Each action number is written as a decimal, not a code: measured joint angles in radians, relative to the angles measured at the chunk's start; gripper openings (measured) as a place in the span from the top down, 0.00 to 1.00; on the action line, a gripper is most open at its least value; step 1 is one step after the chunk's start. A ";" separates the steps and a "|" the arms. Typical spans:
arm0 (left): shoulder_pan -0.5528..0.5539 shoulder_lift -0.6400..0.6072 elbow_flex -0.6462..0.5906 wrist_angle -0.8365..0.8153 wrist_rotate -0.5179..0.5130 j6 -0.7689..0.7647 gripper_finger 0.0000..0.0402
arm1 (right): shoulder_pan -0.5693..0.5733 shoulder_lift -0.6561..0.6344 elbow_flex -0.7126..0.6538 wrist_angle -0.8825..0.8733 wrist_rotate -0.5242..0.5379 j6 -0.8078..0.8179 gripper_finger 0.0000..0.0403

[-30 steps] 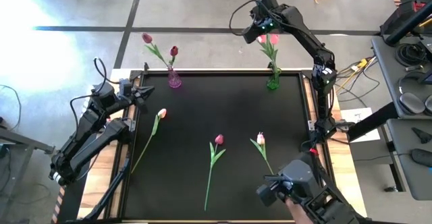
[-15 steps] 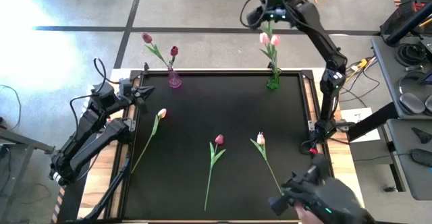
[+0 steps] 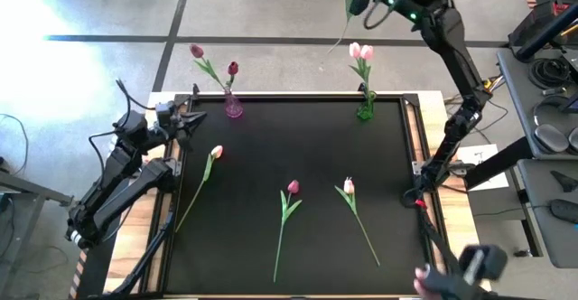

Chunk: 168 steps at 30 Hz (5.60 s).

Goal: Sort flowers into vase by color
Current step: Put the top red flower into the purple vase

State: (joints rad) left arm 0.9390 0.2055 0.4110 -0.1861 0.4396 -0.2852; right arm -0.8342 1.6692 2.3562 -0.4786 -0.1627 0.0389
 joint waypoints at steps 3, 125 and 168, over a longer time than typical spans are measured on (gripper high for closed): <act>0.000 0.005 0.004 0.043 0.022 -0.044 1.00 | 0.039 -0.019 0.000 0.027 -0.037 0.042 0.97; 0.077 0.985 0.241 0.932 -0.291 0.254 1.00 | 0.542 0.075 0.000 0.027 0.138 -0.223 0.97; 0.077 0.831 0.164 0.710 -0.300 0.284 0.73 | 0.542 0.075 0.000 0.034 0.138 -0.236 0.97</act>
State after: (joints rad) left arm 1.0164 1.0361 0.5747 0.5237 0.1396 -0.0017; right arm -0.2924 1.7447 2.3562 -0.4445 -0.0246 -0.1971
